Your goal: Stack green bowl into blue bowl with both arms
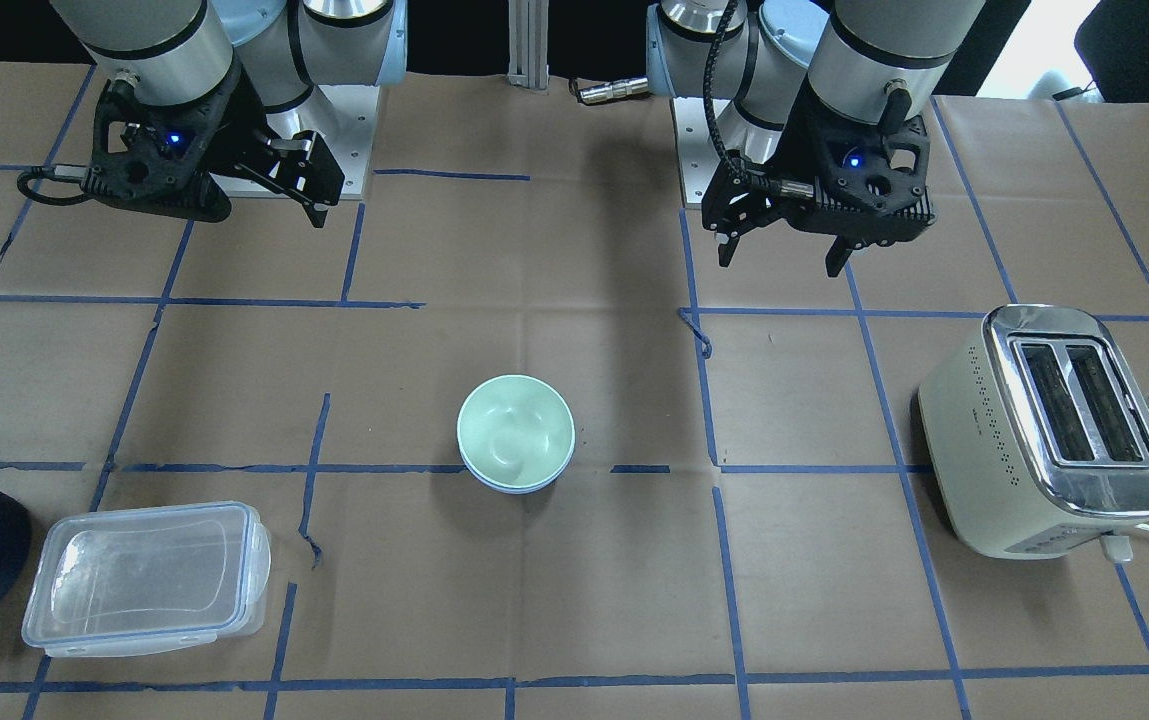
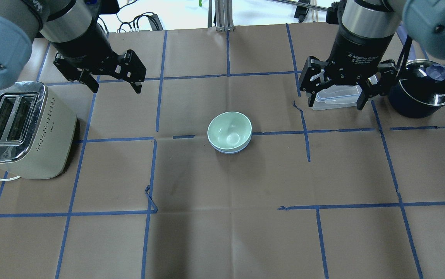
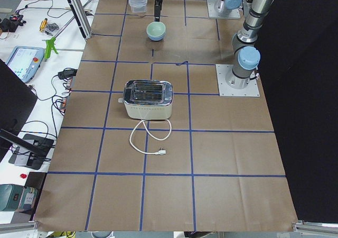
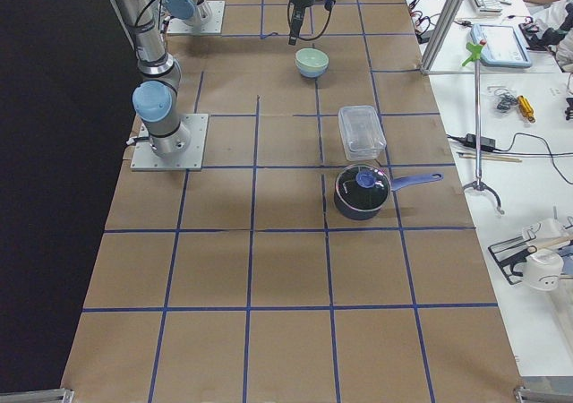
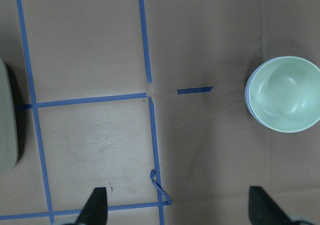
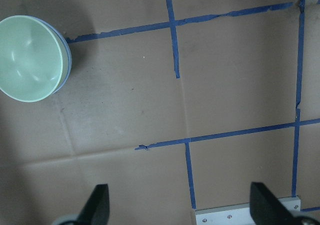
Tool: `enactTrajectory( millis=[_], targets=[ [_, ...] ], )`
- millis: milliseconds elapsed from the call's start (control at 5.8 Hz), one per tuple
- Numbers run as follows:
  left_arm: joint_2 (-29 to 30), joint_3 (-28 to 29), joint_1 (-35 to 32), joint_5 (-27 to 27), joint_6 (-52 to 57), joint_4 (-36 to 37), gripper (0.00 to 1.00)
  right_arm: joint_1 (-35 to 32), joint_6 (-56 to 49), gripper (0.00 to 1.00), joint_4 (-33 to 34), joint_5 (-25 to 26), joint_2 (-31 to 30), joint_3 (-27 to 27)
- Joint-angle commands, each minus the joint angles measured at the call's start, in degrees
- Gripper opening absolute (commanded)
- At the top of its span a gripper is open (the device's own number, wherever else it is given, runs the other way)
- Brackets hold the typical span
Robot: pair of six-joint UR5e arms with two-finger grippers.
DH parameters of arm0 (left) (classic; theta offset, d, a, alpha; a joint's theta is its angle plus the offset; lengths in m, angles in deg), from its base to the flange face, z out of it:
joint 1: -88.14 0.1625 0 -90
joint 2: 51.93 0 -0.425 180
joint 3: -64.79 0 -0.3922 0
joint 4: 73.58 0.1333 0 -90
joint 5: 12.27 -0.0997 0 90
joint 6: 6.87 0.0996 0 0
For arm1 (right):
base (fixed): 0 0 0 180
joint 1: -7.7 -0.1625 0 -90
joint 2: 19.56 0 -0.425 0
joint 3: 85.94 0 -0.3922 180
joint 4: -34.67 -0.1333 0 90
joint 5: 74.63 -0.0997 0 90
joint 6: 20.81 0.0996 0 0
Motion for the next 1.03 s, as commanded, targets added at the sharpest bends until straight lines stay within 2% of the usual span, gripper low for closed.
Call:
enactTrajectory(
  millis=[0,517,862],
  targets=[
    [-0.1,0.1,-0.1,-0.1,0.0,-0.4,0.99,-0.1,-0.5,1.00,2.2,0.0,-1.2,1.5],
    [-0.1,0.2,-0.1,-0.1,-0.1,-0.4,0.99,1.0,-0.8,1.00,6.2,0.2,-1.1,1.7],
    [-0.1,0.3,0.0,0.0,-0.1,-0.5,0.99,1.9,-0.8,1.00,6.0,0.2,-1.2,1.7]
  ],
)
